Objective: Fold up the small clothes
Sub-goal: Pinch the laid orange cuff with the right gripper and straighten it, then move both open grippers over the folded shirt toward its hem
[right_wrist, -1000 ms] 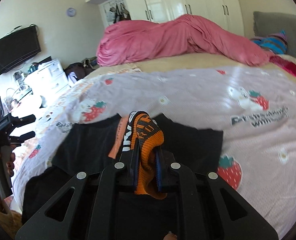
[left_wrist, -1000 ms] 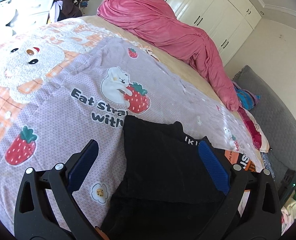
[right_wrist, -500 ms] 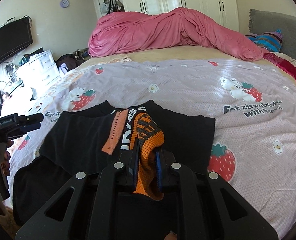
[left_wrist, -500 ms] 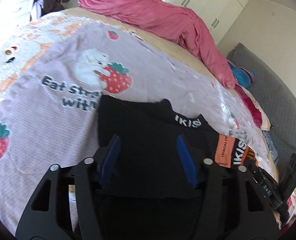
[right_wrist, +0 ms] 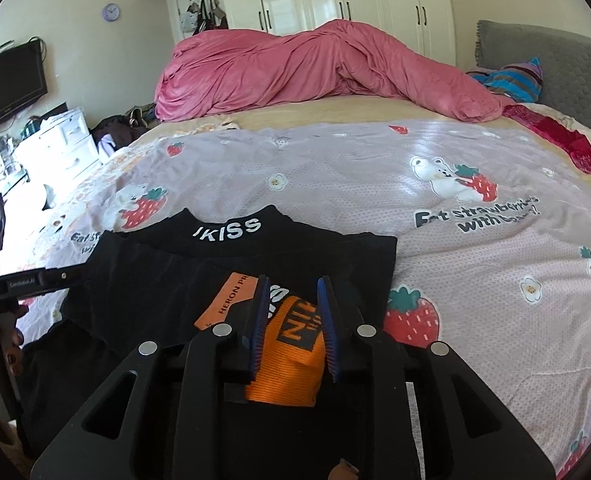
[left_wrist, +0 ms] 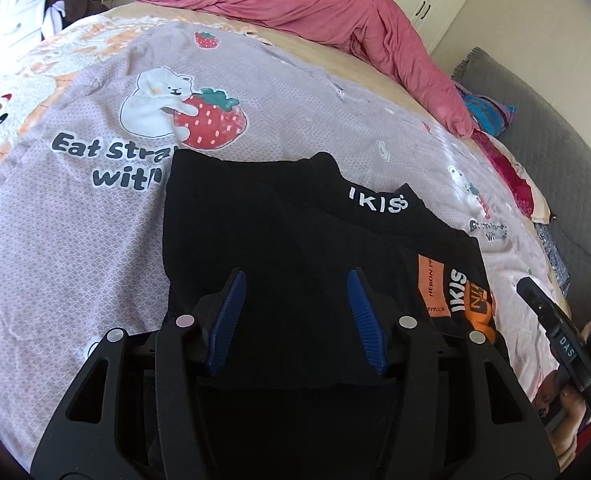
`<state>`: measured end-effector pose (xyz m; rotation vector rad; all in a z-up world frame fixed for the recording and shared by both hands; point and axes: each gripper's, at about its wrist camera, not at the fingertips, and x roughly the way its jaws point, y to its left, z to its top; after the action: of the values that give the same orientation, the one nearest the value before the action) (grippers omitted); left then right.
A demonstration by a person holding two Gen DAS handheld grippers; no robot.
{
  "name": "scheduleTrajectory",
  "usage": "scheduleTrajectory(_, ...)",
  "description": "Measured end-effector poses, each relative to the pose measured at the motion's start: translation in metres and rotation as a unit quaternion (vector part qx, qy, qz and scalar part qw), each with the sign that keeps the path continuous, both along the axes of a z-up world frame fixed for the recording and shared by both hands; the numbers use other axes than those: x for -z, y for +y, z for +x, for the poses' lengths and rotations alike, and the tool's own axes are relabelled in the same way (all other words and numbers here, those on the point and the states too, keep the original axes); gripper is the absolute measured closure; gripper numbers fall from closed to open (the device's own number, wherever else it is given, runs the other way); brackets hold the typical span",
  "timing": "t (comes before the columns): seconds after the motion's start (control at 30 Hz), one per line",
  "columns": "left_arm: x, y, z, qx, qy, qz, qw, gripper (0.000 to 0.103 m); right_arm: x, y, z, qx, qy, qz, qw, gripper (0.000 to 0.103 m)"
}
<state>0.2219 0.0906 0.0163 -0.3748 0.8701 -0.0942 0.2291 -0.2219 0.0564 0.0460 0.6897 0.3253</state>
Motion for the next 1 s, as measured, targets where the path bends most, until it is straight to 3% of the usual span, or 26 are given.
scheduleTrajectory(0.13, 0.003, -0.005, 0.001, 0.008, 0.009, 0.02, 0.9997, 0.058, 0.001, 0.005, -0.001, -0.009, 0.002, -0.002, 1.0, 0.071)
scheduleTrajectory(0.3, 0.022, -0.006, 0.003, 0.015, 0.051, 0.064, 0.9966, 0.058, 0.005, 0.028, -0.007, -0.041, 0.003, -0.024, 0.999, 0.063)
scheduleTrajectory(0.6, 0.028, -0.003, -0.008, 0.036, 0.052, 0.075, 0.9952, 0.057, 0.022, 0.081, -0.011, -0.108, 0.034, -0.047, 0.992, 0.052)
scheduleTrajectory(0.83, 0.027, -0.003, -0.014, 0.043, 0.051, 0.079, 0.9946, 0.057, 0.054, 0.087, 0.001, -0.097, 0.097, -0.089, 0.987, 0.05)
scheduleTrajectory(1.0, 0.027, -0.002, -0.014, 0.046, 0.051, 0.079, 0.9945, 0.057, 0.06, 0.085, -0.002, -0.101, 0.099, -0.089, 0.986, 0.05)
